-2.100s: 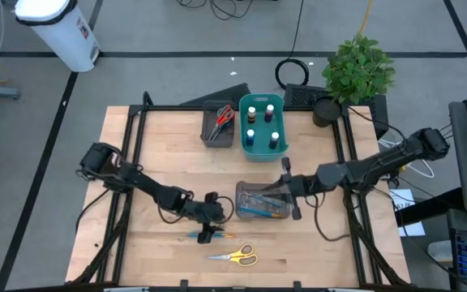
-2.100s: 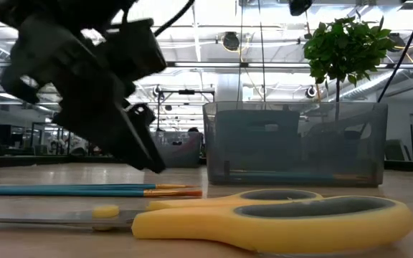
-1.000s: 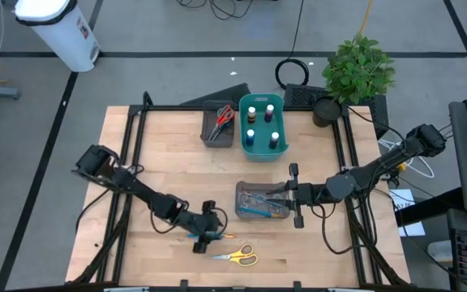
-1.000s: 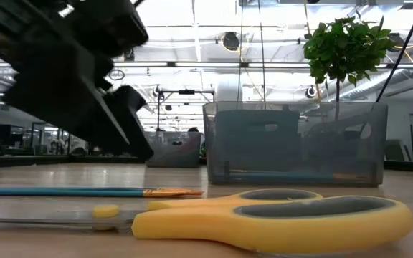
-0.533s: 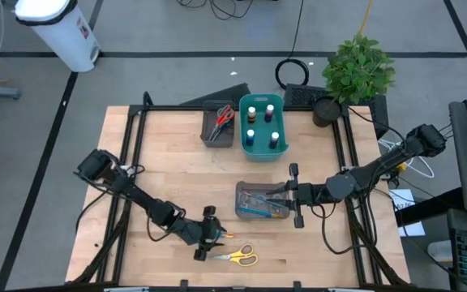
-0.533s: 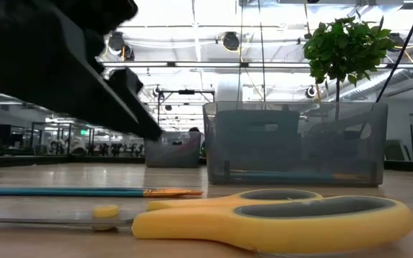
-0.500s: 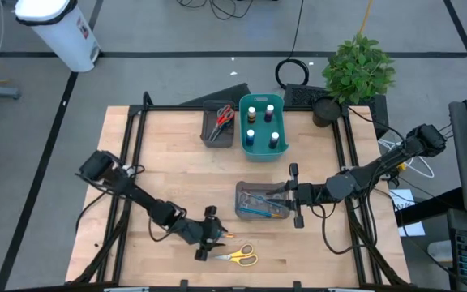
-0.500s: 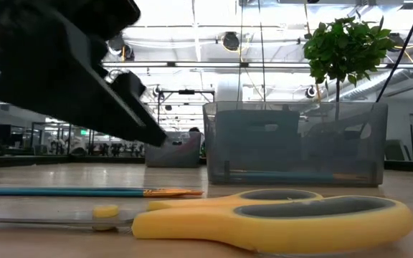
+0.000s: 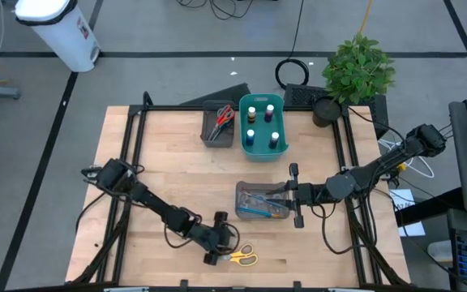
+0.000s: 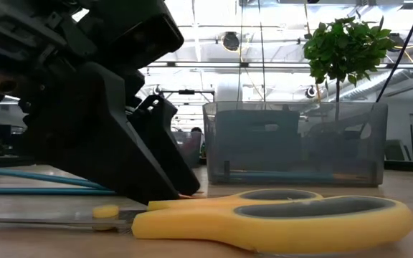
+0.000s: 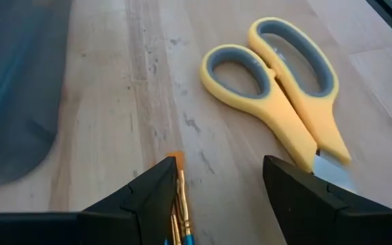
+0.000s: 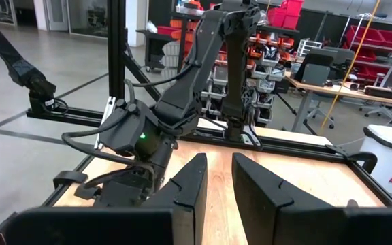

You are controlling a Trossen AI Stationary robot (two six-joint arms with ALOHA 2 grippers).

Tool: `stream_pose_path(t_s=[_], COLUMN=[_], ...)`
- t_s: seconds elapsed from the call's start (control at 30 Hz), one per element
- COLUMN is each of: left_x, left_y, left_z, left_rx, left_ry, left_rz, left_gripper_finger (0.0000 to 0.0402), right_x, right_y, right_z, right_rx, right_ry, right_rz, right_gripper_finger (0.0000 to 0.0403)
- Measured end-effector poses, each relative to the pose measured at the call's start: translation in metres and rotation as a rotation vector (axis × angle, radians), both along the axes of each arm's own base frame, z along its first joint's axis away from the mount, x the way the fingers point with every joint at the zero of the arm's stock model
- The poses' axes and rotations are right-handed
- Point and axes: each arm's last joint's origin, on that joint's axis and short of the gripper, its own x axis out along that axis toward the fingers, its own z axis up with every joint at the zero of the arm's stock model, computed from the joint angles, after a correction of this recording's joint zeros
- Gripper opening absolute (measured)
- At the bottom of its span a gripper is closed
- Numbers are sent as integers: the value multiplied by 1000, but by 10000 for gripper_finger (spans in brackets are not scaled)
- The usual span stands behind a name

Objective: Pick & Place Paint Supplies
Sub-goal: Put the blue paint brush into the bottom black bin

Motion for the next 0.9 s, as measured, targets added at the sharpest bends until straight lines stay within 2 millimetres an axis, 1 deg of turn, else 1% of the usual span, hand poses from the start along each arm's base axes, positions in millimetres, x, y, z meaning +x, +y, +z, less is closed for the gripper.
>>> stream_pose_path(t_s=[0.23, 0.33, 0.43, 0.67, 0.8, 0.9], left_x=[-2, -3, -3, -4, -4, -4], left_y=[6, 7, 7, 8, 8, 8], left_z=[-4, -4, -5, -6, -6, -6], left_rx=[20, 23, 28, 33, 36, 36], left_ry=[81, 91, 95, 100, 101, 101], left_rz=[32, 36, 34, 34, 35, 36], left_gripper_finger=[227, 215, 186, 95, 58, 37], right_x=[0, 0, 0, 0, 0, 0], right_y=[0, 0, 0, 0, 0, 0], right_z=[0, 0, 0, 0, 0, 0], right_rx=[0, 0, 0, 1, 1, 1], right_ry=[0, 0, 0, 0, 0, 0], right_rz=[0, 0, 0, 0, 0, 0], right_gripper_finger=[59, 59, 59, 59, 59, 59])
